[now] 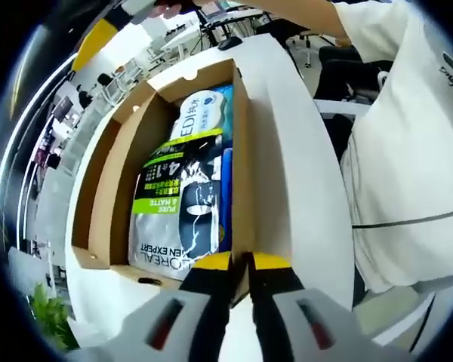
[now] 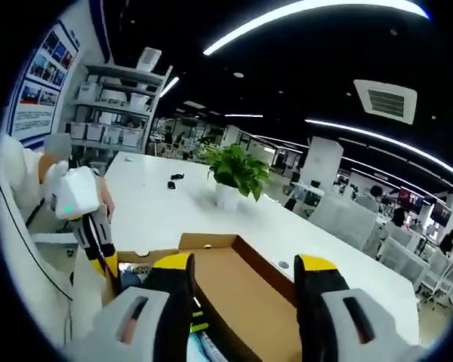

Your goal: Operate the shoe box by opening the lid, removing the specified soft item, and placing it in the target area until the item is outside and the box remains undamaged.

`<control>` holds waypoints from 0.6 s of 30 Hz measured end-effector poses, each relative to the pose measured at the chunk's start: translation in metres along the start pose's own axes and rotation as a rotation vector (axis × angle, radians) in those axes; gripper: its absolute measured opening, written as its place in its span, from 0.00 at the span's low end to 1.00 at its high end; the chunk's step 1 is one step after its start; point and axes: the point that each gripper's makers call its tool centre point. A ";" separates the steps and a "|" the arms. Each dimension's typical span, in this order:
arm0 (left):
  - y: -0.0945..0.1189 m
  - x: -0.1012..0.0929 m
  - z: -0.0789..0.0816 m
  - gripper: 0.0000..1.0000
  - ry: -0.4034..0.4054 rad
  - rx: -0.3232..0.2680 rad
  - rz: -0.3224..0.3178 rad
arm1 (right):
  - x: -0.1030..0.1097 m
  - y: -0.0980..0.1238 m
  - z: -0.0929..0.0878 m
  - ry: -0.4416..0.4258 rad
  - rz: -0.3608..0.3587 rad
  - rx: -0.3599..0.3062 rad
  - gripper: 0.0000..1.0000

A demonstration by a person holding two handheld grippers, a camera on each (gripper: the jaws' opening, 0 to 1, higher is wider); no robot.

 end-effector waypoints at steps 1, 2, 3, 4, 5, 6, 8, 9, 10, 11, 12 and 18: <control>0.000 0.000 0.000 0.07 0.003 0.002 -0.003 | 0.002 0.000 -0.001 -0.015 0.016 -0.003 0.53; 0.000 0.001 0.000 0.07 0.006 0.003 -0.006 | 0.004 0.000 -0.001 -0.031 0.032 -0.005 0.52; 0.000 0.001 -0.001 0.06 0.010 -0.002 -0.017 | 0.009 0.001 0.000 -0.018 0.062 -0.013 0.52; 0.000 0.000 -0.001 0.06 0.013 -0.007 -0.028 | 0.014 0.002 0.002 -0.005 0.091 -0.021 0.52; 0.000 0.000 -0.001 0.06 0.017 -0.012 -0.039 | 0.019 0.004 0.003 0.008 0.121 -0.029 0.52; 0.000 0.000 -0.001 0.06 0.017 -0.013 -0.040 | 0.020 0.004 0.004 0.009 0.124 -0.031 0.52; -0.001 0.000 -0.001 0.06 0.057 -0.011 -0.046 | 0.025 0.011 0.002 0.024 0.148 -0.017 0.52; -0.001 -0.001 -0.001 0.06 0.057 -0.010 -0.047 | 0.025 0.012 0.001 0.024 0.149 -0.015 0.51; -0.001 -0.001 -0.001 0.06 0.058 -0.010 -0.048 | 0.031 0.013 -0.001 0.048 0.187 -0.005 0.48; -0.001 -0.001 -0.001 0.05 0.059 -0.009 -0.048 | 0.038 0.015 -0.004 0.072 0.225 0.006 0.46; -0.001 -0.001 -0.001 0.05 0.054 -0.010 -0.049 | 0.040 0.015 -0.005 0.073 0.237 0.010 0.47; -0.001 -0.001 -0.001 0.06 0.053 -0.009 -0.037 | 0.058 0.026 -0.047 0.184 0.373 0.257 0.53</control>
Point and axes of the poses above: the point that each gripper's makers call its tool centre point, and the gripper's own axes: y roughly backward along the fingers, x roughly to its left, z roughly out of its top, and after that the axes turned 13 degrees about z, right-handed
